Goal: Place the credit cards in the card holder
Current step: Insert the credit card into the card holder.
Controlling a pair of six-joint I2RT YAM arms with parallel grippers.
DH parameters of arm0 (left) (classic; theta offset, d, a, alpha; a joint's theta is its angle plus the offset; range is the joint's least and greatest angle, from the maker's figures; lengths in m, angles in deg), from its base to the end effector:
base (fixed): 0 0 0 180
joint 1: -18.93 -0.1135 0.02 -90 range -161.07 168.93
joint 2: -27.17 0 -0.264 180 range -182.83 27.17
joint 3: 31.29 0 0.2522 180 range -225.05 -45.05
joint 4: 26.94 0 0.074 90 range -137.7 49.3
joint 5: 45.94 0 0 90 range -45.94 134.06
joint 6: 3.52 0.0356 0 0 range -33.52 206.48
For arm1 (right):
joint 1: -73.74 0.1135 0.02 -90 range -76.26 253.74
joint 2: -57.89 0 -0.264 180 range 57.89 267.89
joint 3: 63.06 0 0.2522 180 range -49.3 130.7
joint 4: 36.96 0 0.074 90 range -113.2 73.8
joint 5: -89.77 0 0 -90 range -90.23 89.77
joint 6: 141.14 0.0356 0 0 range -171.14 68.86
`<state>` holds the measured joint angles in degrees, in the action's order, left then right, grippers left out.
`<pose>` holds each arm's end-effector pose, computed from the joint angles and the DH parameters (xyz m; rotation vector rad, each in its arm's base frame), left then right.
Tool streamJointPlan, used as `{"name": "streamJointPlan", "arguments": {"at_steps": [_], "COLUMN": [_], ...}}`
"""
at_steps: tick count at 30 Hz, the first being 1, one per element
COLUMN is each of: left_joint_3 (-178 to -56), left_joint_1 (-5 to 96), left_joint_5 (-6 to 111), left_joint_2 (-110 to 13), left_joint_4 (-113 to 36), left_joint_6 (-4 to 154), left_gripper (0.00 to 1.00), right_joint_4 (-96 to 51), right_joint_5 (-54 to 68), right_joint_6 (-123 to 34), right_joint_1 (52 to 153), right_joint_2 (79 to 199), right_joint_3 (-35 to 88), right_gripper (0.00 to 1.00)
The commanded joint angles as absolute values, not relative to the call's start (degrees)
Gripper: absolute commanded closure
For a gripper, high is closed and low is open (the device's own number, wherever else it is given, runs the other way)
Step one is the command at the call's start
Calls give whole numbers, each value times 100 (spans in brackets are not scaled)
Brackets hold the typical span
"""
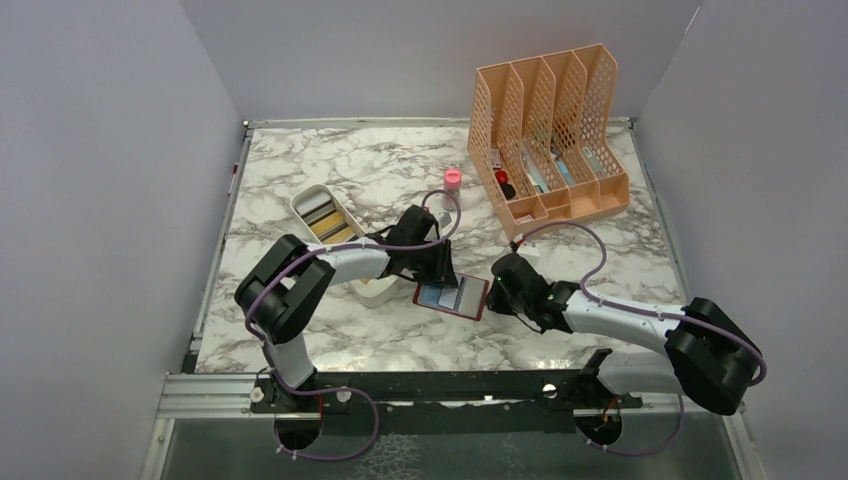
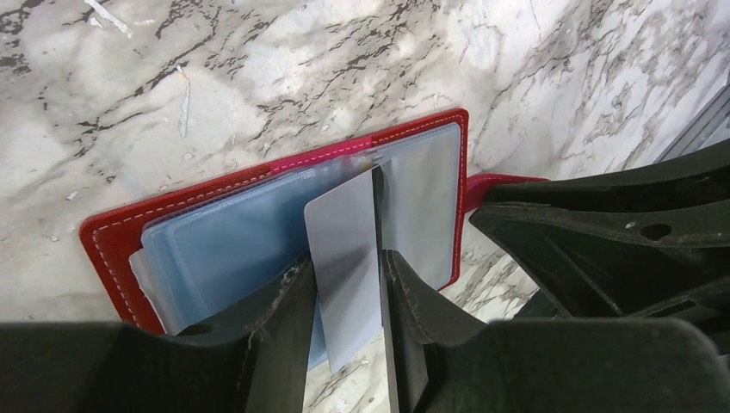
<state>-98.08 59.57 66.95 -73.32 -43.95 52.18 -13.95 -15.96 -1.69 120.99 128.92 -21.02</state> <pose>0.2532 -0.2355 0.1505 0.3384 2.6405 -1.0032 0.1574 0.1561 0.1556 0.1651 2.4700 0.4092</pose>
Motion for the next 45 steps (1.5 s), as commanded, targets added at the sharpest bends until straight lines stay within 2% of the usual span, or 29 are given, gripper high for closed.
{"name": "streamJointPlan", "arguments": {"at_steps": [1,10,31,45], "left_joint_3": [-9674,-9649,-9545,-9586], "left_joint_1": [6130,6296,6365,6519], "left_joint_5": [6725,6517,5668,5860], "left_joint_2": [-7319,-7361,-6662,-6995], "left_joint_4": [-4137,-4102,-4497,-4262], "left_joint_6": [5101,5048,5114,5034], "left_gripper": [63,63,54,54], "right_joint_4": [-1688,-1648,-1547,-1643], "right_joint_5": [-1505,-1559,-1358,-1322], "right_joint_6": [-139,-125,5,45], "right_joint_1": [12076,12074,12077,12077], "right_joint_2": [12907,12944,12607,12637], "right_joint_3": [-2220,-2185,-2414,-2496], "right_gripper": [77,78,78,78]}}
